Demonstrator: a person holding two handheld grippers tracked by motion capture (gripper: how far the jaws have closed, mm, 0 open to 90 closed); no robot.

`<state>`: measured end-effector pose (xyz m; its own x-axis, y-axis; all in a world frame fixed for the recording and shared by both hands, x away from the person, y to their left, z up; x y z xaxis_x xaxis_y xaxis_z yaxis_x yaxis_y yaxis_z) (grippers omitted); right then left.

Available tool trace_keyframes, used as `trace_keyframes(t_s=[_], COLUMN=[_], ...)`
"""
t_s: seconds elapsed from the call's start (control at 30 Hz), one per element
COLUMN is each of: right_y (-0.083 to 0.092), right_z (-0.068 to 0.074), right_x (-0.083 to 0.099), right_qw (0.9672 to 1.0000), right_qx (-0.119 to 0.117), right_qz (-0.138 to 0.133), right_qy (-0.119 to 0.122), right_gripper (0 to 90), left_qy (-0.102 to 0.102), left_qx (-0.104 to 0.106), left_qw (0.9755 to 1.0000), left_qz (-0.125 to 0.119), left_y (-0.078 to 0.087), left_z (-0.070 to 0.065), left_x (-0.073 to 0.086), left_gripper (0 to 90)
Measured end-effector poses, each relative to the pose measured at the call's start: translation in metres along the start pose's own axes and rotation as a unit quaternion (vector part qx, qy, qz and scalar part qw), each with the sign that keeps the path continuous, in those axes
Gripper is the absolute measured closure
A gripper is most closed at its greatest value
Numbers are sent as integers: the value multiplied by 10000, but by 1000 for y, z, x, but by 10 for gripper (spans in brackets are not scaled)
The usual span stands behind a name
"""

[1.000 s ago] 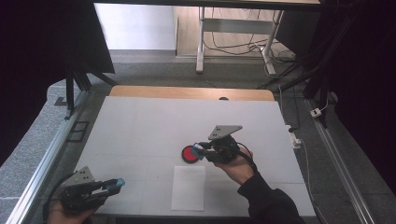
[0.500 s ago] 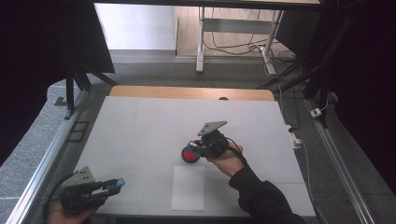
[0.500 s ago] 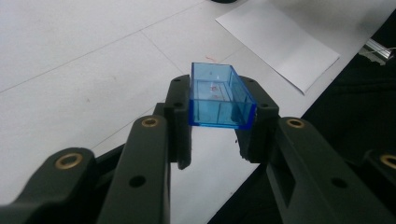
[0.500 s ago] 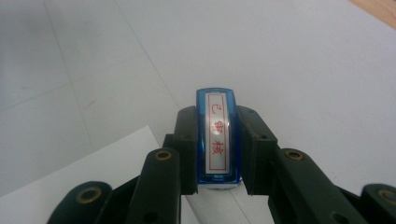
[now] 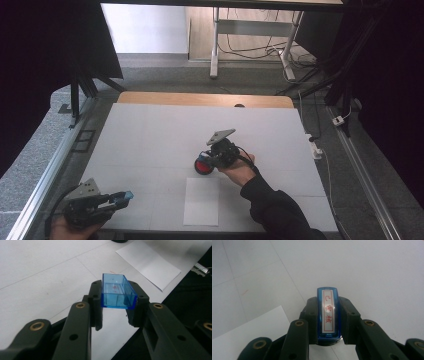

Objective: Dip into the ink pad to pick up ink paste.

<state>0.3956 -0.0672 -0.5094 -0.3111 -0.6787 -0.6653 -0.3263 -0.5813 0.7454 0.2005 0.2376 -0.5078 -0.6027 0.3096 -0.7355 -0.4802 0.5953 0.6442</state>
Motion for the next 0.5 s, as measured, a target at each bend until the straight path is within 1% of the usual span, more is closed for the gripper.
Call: trace_keyframes(t_s=[0.2,0.23,0.33,0.4,0.43,0.5], right_y=[-4,-5,-8,-8,-8,-9], right_z=[0,1,0,0,-1,-2], right_x=[0,0,1,2,2,2], right_qw=[10000,10000,10000,9999,10000,9999], right_qx=[-22,-16,11,-22,-14,-46], right_qz=[23,53,79,110,85,70], right_qy=[10,-15,19,-40,-26,-114], right_gripper=[712,713,713,713,713,714], left_qy=[-1,-2,-3,1,1,-9], left_qx=[1,0,8,10,11,8], left_qw=[10000,10000,10000,10000,10000,10000], left_qz=[0,-1,-8,-6,-7,0], left_y=[0,0,0,0,0,0], left_z=[0,0,0,0,0,0], left_x=[0,0,0,0,0,0], left_gripper=[682,682,682,682,682,682])
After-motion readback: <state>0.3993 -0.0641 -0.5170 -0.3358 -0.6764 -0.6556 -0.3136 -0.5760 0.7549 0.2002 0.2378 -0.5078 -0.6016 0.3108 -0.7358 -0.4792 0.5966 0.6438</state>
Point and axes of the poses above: each handheld gripper's, and its own axes: y roughly backward along the jaws, x roughly out of its underside, z roughly to its left, the point moved 5 cm from there along -y, roughly forward along the jaws
